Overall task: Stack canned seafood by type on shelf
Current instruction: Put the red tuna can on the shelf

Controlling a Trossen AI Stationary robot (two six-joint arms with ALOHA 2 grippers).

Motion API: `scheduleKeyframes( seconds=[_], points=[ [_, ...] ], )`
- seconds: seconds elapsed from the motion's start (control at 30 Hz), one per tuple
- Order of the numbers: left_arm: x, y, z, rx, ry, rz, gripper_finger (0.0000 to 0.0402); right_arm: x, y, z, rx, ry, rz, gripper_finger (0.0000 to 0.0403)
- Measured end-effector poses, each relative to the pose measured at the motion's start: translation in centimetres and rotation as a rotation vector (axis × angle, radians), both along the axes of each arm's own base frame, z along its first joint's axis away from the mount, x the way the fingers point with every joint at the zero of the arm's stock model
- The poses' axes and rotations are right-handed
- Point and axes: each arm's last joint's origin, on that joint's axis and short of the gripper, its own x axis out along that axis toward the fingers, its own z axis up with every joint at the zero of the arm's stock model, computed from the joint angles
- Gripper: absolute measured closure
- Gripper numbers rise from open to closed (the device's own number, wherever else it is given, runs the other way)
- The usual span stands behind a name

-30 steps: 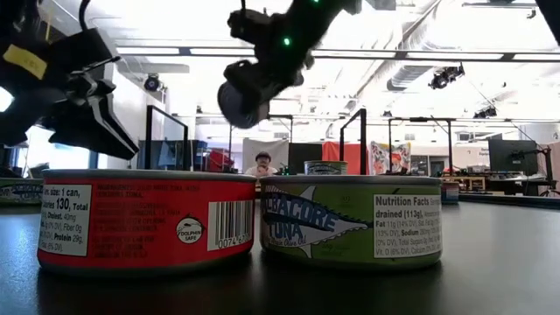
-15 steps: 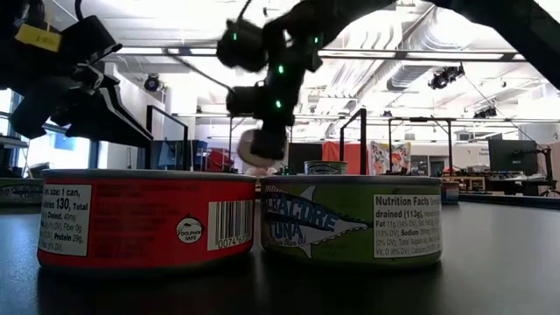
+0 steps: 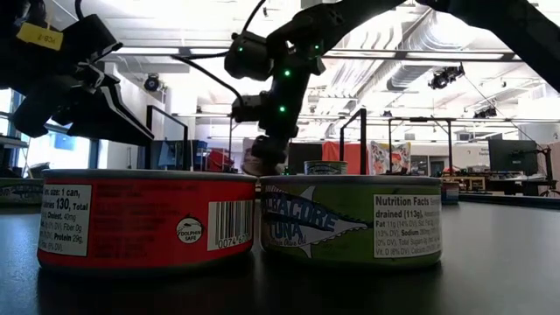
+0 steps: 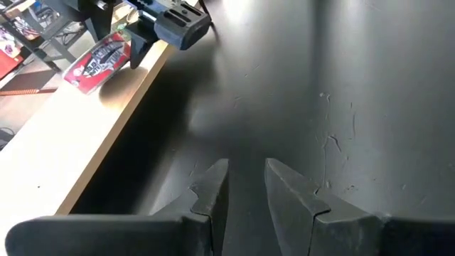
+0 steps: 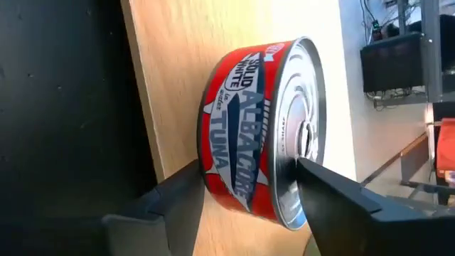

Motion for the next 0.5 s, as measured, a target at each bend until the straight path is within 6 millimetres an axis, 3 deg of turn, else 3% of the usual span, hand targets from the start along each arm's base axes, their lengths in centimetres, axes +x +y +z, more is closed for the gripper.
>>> scheduleKeyframes(
  seconds=[0.13,0.3,0.5],
  points=[
    [0.0,0.0,0.0,0.000,0.000,0.000,0.0317,-0.3,-0.1,0.3,0.055,0.039,0.016,0.0195],
    [0.0,0.0,0.0,0.000,0.000,0.000,0.0317,-0.6,-0.1,2.1,0.097,0.064,-0.030,0.0211],
    [0.0,0.0,0.0,0.001,0.000,0.000,0.0317,-0.2,-0.7,4.0,0.201,-0.016,-0.043,0.0227]
  ],
)
